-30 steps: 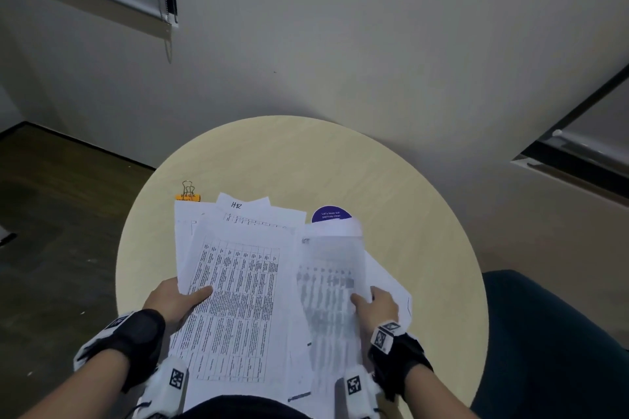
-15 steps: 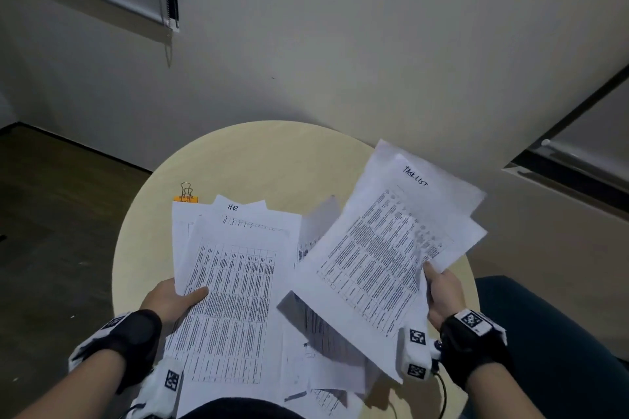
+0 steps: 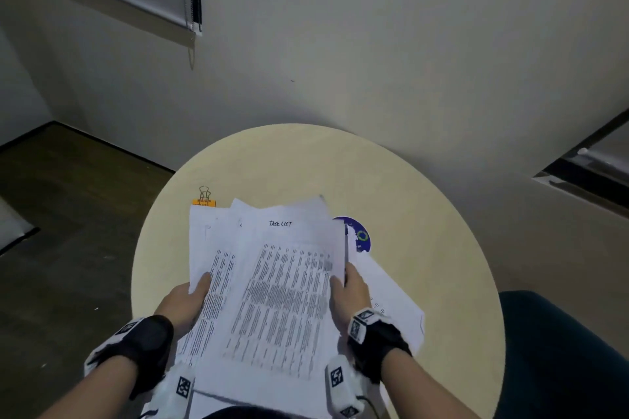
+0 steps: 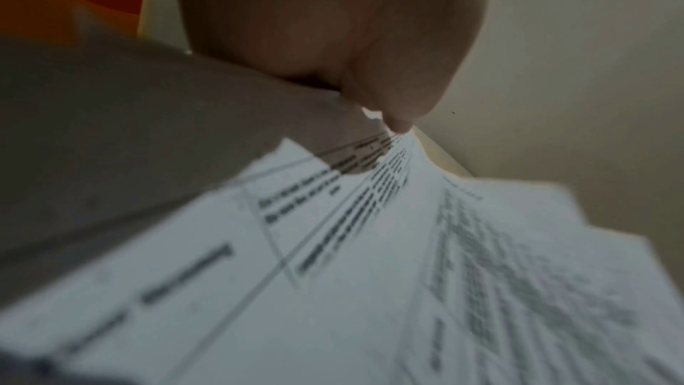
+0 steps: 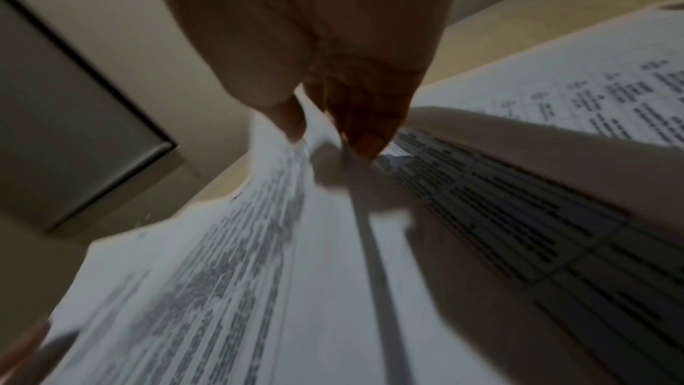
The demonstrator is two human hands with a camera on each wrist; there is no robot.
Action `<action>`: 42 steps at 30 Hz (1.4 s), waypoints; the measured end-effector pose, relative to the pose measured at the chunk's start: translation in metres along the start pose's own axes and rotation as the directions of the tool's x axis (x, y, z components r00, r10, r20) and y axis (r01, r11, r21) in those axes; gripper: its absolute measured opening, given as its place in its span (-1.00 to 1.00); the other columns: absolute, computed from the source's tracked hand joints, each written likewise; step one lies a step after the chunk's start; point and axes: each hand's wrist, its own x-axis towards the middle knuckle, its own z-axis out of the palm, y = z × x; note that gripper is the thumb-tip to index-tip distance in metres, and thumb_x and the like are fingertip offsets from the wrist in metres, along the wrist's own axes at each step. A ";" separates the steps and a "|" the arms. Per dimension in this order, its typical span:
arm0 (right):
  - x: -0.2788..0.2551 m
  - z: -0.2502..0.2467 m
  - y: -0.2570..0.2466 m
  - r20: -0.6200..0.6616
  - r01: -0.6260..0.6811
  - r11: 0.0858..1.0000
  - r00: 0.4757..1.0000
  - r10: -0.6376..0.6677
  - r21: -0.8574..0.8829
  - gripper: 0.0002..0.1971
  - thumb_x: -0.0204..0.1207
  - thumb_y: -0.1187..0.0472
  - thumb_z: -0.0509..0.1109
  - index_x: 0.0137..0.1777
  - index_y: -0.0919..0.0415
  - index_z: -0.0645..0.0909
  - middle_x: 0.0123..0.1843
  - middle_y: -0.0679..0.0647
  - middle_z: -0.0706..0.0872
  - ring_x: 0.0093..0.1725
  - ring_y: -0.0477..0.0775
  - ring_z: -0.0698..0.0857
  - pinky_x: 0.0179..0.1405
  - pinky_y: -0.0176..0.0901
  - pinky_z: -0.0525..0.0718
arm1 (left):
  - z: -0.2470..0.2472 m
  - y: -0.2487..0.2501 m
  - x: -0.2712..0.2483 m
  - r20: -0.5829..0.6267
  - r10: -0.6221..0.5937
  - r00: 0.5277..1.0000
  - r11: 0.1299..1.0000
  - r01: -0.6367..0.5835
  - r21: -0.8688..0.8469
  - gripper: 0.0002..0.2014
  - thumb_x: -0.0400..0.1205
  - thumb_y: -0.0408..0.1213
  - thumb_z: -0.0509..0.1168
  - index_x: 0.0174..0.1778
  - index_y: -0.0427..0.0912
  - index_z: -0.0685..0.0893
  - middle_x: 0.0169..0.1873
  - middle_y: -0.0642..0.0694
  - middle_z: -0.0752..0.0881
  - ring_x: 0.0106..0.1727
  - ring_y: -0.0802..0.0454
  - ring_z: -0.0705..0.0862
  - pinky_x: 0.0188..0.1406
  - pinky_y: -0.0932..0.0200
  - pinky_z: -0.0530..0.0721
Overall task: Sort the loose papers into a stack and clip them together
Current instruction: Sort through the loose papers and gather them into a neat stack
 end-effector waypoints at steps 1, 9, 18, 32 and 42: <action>-0.003 0.008 -0.001 0.063 0.002 1.000 0.998 -0.002 -0.006 -0.63 0.63 0.20 0.23 0.43 0.12 0.43 0.21 0.07 0.70 0.06 0.12 0.68 -0.14 -0.19 0.59 | -0.001 0.000 0.003 -0.009 -0.033 0.999 0.999 0.033 -0.017 -0.09 0.52 0.47 0.00 0.35 -0.34 0.60 0.16 -0.29 0.74 0.17 -0.23 0.69 0.15 0.04 0.53; -0.012 0.042 0.011 0.369 -0.006 0.991 0.928 0.056 -0.134 -0.12 0.55 -0.04 0.32 0.71 -0.04 -0.18 0.72 -0.07 -0.01 0.71 0.08 0.03 0.63 0.06 0.17 | 0.006 0.032 0.004 0.234 0.059 0.971 0.997 -0.046 -0.062 -0.53 0.52 -0.01 0.46 0.25 -0.19 0.61 0.03 -0.13 0.73 0.02 -0.11 0.67 0.04 0.11 0.57; 0.005 -0.030 -0.005 0.235 -0.169 0.866 0.970 0.061 0.471 -0.55 0.40 0.03 0.58 0.21 0.09 0.49 -0.17 -0.06 0.69 -0.34 -0.15 0.68 -0.43 -0.37 0.59 | 0.002 0.128 -0.039 0.305 0.474 0.826 0.880 -0.430 -0.204 -0.71 0.59 -0.19 0.40 0.22 -0.14 0.66 0.07 -0.24 0.80 0.12 -0.14 0.75 0.24 -0.01 0.63; -0.005 -0.088 -0.078 -0.121 0.275 0.834 0.961 -0.247 0.479 -0.65 0.39 0.27 0.60 0.17 0.24 0.67 0.07 0.04 0.81 0.07 0.01 0.79 0.10 -0.17 0.73 | -0.009 0.171 -0.074 0.134 0.596 0.791 0.745 -0.485 -0.458 -0.23 -0.02 0.12 0.71 0.13 0.05 0.71 0.08 0.09 0.82 0.13 0.12 0.77 0.22 0.06 0.64; -0.011 -0.103 -0.088 -0.189 0.271 0.860 0.960 -0.207 0.433 -0.30 0.23 0.09 0.72 0.33 0.23 0.51 0.20 0.03 0.72 0.24 0.04 0.70 0.36 0.05 0.63 | -0.005 0.168 -0.068 0.057 0.621 0.782 0.741 -0.561 -0.370 -0.68 0.30 -0.09 0.62 -0.06 0.12 0.77 -0.09 -0.01 0.84 -0.02 0.04 0.80 0.10 -0.08 0.71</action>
